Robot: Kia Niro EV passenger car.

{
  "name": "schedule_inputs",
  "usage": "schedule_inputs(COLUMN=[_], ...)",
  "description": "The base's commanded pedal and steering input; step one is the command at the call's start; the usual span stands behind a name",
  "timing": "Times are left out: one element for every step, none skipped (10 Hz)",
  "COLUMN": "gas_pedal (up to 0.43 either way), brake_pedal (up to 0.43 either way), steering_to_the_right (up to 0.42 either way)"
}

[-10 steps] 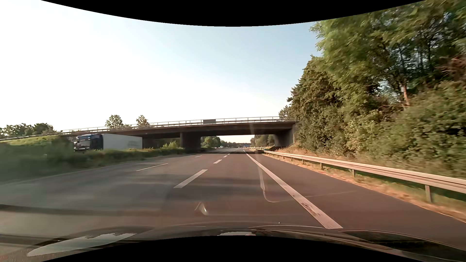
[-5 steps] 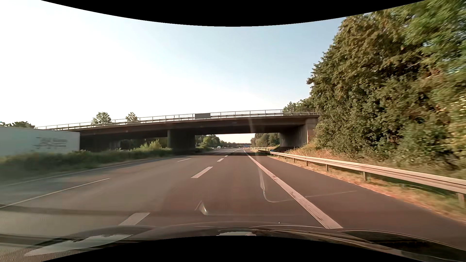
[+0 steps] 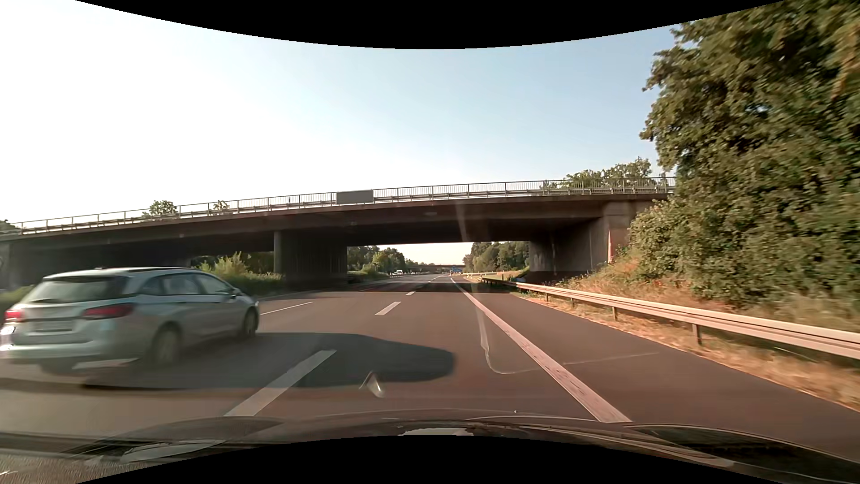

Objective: Follow the waypoints while adhering to traffic rules and regulations

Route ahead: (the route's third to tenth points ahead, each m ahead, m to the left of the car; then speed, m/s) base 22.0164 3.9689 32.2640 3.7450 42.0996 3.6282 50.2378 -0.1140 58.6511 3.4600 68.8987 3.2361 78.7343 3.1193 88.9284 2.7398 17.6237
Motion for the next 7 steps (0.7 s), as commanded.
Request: schedule_inputs(gas_pedal=[0.169,0.169,0.169,0.169,0.169,0.169,0.169], brake_pedal=[0.0,0.0,0.0,0.0,0.0,0.0,0.0], steering_to_the_right=[-0.002,-0.003,-0.002,-0.002,-0.002,-0.002,-0.002])
